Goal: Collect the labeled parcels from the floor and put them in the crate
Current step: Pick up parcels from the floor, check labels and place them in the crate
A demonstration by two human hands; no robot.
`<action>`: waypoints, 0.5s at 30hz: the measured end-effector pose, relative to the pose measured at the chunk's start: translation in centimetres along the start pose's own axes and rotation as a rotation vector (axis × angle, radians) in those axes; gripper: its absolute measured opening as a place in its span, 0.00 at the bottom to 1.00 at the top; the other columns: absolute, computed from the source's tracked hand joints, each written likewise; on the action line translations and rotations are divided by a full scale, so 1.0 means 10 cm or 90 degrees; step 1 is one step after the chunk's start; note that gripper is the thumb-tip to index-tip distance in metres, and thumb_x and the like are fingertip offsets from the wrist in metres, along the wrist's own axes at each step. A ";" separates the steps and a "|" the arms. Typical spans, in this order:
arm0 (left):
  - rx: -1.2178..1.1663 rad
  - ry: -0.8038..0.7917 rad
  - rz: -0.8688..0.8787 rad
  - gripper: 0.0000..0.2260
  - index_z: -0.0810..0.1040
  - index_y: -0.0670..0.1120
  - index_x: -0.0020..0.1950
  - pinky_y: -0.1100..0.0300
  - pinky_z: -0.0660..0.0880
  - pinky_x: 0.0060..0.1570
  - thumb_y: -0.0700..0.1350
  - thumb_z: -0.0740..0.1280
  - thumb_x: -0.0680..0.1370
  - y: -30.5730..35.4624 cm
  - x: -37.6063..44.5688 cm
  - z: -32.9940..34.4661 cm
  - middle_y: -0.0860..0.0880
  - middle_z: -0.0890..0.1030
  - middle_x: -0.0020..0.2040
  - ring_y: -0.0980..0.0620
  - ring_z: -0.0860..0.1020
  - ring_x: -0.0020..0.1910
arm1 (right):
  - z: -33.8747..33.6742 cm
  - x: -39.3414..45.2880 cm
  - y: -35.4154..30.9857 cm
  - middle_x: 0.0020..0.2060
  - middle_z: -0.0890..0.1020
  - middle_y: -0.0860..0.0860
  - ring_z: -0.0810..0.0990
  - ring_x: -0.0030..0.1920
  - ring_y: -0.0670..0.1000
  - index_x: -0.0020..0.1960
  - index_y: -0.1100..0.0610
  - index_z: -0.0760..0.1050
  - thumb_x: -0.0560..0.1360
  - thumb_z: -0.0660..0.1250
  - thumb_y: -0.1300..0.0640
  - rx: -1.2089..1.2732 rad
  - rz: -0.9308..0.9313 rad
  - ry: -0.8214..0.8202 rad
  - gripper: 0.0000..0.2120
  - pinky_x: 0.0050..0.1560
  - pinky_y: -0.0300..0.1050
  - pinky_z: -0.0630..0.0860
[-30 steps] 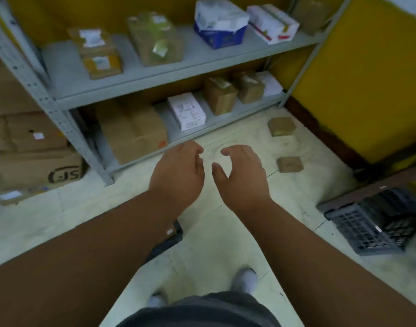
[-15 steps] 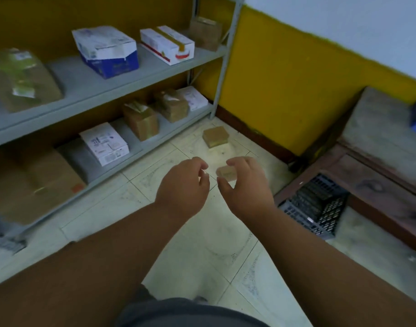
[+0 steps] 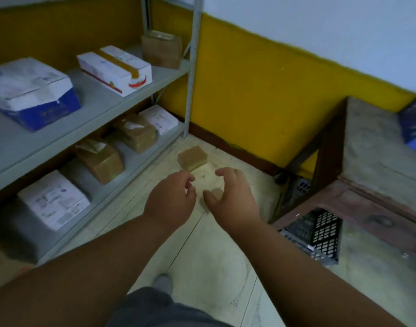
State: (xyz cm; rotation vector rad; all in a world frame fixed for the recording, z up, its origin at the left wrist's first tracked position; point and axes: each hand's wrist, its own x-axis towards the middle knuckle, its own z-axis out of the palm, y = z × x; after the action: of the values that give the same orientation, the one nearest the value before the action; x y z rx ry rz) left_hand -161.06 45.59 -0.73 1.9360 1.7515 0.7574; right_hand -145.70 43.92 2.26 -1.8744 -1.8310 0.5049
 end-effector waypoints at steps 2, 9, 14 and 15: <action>0.004 -0.021 0.008 0.10 0.77 0.49 0.60 0.59 0.72 0.41 0.46 0.63 0.80 -0.04 0.45 0.01 0.54 0.78 0.47 0.54 0.77 0.44 | -0.03 0.33 0.04 0.64 0.73 0.46 0.72 0.64 0.48 0.68 0.49 0.70 0.74 0.71 0.46 0.007 0.038 0.017 0.24 0.61 0.46 0.73; -0.010 -0.086 -0.003 0.05 0.73 0.54 0.53 0.67 0.63 0.32 0.46 0.65 0.78 -0.17 1.53 0.40 0.58 0.75 0.43 0.59 0.74 0.39 | 0.19 1.29 0.35 0.64 0.72 0.44 0.71 0.61 0.44 0.67 0.46 0.69 0.74 0.70 0.45 0.045 0.129 0.032 0.23 0.54 0.39 0.68; -0.056 -0.089 -0.094 0.08 0.72 0.55 0.53 0.69 0.64 0.33 0.45 0.66 0.77 -0.47 2.29 1.16 0.59 0.74 0.46 0.60 0.75 0.41 | 0.78 2.28 0.91 0.63 0.73 0.43 0.71 0.58 0.42 0.67 0.45 0.69 0.73 0.70 0.46 0.081 0.179 -0.009 0.24 0.55 0.41 0.73; -0.062 -0.079 -0.114 0.09 0.71 0.56 0.53 0.69 0.64 0.33 0.45 0.66 0.77 -0.54 2.51 1.30 0.59 0.74 0.46 0.62 0.74 0.41 | 0.92 2.52 1.02 0.64 0.73 0.43 0.71 0.59 0.42 0.67 0.45 0.69 0.73 0.71 0.47 0.086 0.181 -0.023 0.24 0.58 0.44 0.74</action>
State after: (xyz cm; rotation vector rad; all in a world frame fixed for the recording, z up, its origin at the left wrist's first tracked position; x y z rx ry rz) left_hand -155.31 71.75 -11.24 1.6984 1.7500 0.6338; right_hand -141.37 69.74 -9.51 -2.0515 -1.5161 0.7443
